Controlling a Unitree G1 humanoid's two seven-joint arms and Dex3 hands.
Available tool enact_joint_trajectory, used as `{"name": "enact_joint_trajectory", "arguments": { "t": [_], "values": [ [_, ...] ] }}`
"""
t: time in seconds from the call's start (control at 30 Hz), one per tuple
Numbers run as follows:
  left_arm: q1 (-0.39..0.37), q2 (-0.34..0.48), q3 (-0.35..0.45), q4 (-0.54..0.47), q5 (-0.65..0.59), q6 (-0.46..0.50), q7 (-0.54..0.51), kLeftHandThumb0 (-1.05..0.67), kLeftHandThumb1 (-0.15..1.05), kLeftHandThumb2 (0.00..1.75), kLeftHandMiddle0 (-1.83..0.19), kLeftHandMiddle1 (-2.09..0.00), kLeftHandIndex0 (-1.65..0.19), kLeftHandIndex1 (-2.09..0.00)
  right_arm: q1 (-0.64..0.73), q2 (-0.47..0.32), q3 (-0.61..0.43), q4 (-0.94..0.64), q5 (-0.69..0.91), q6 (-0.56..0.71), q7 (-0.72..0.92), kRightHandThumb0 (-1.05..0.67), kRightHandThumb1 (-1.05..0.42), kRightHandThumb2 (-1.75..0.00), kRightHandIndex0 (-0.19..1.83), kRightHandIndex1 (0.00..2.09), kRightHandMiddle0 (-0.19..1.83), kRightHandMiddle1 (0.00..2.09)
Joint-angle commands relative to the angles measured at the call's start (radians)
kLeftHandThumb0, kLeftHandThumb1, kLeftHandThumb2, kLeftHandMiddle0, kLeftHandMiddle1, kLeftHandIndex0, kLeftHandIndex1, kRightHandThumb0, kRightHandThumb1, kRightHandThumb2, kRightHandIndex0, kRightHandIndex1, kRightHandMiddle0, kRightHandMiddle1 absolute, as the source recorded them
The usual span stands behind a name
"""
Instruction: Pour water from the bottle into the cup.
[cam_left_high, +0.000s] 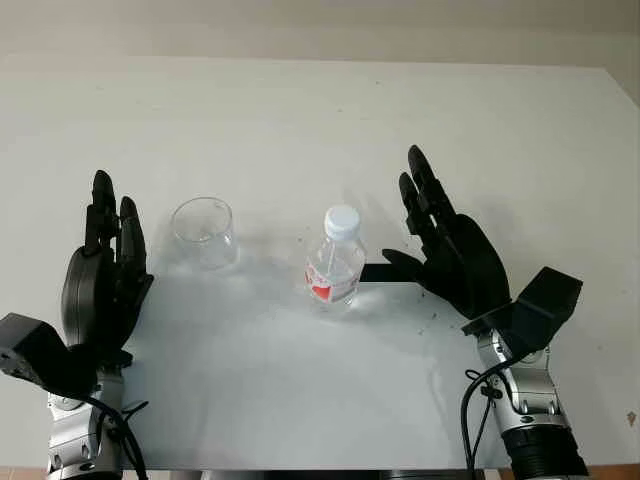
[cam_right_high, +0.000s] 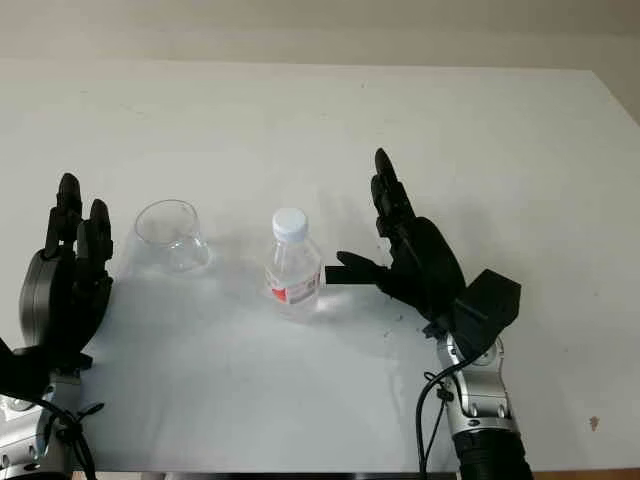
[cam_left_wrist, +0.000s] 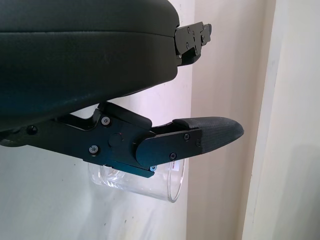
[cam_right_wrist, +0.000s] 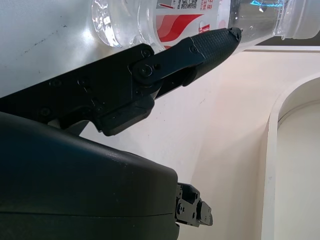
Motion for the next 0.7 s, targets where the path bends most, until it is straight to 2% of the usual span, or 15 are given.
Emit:
{"name": "enact_joint_trajectory", "arguments": {
  "t": [0.0, 0.27, 0.5, 0.67],
  "values": [
    [0.008, 0.005, 0.001, 0.014, 0.003, -0.013, -0.008, -0.73, 1.05, 0.56, 0.19, 0.0, 0.19, 0.0, 0.005, -0.003, -0.001, -0.013, 0.009, 0.004, 0.007, -0.9, -0.93, -0.05, -0.19, 0.0, -0.19, 0.0],
    [0.0, 0.01, 0.007, 0.007, -0.002, 0.003, -0.004, -0.72, 1.05, 0.57, 0.19, 0.0, 0.19, -0.01, -0.007, -0.013, 0.008, 0.046, 0.008, -0.029, 0.069, -0.91, -0.93, -0.05, -0.19, 0.0, -0.19, 0.0],
    [-0.019, 0.026, 0.008, 0.026, 0.006, 0.004, -0.002, -0.73, 1.05, 0.55, 0.19, 0.0, 0.19, 0.0, -0.002, -0.049, 0.031, 0.013, 0.037, -0.03, 0.197, -0.91, -0.92, -0.05, -0.19, 0.0, -0.19, 0.0],
    [-0.035, 0.018, 0.002, 0.038, 0.004, -0.003, 0.002, -0.73, 1.05, 0.56, 0.19, -0.01, 0.18, -0.02, 0.004, -0.065, 0.08, -0.041, 0.029, 0.017, 0.254, -0.91, -0.92, -0.05, -0.19, 0.0, -0.19, 0.0]
  ]
}}
